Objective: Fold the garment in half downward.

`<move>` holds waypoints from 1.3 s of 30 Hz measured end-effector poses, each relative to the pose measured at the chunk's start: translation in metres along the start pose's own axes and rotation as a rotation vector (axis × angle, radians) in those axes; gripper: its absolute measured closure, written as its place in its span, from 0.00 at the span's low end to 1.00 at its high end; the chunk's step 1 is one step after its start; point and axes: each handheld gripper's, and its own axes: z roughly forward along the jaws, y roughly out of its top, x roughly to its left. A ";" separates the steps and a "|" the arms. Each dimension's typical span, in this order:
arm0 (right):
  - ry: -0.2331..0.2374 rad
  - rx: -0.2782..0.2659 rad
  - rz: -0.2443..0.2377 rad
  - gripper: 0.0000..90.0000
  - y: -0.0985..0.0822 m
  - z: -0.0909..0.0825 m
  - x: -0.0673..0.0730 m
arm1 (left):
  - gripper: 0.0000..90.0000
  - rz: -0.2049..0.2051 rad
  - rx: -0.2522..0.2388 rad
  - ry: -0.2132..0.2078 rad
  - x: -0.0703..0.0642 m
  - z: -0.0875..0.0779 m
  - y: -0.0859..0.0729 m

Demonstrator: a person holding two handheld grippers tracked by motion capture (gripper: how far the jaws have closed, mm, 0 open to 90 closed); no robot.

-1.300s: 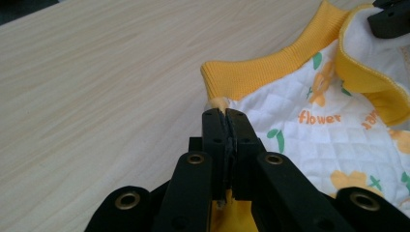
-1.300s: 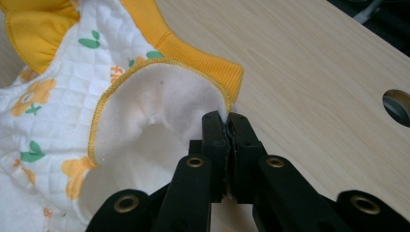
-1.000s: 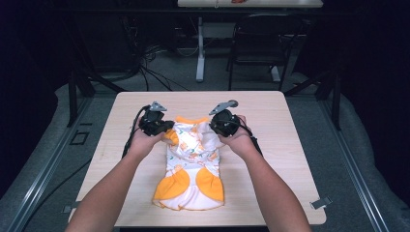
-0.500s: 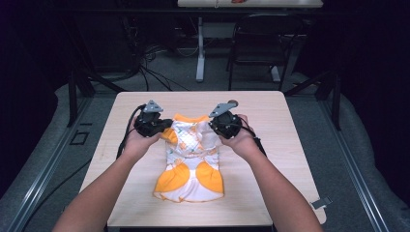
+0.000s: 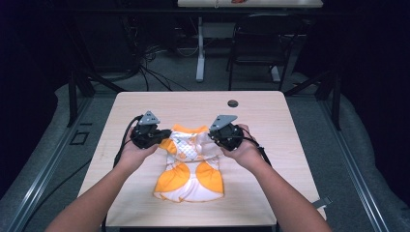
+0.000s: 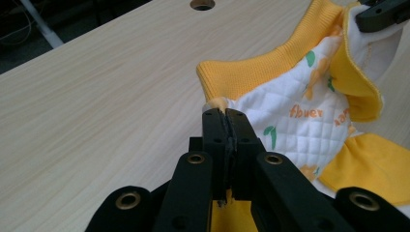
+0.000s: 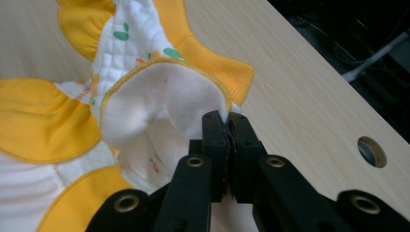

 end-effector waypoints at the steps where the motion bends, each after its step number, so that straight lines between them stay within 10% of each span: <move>1: 0.003 -0.001 -0.004 0.97 0.000 -0.001 0.002 | 0.98 0.001 -0.002 -0.002 -0.001 -0.001 -0.002; 39: 0.110 0.019 0.006 0.96 -0.050 -0.002 0.049 | 0.98 -0.003 0.046 -0.123 -0.032 0.000 -0.058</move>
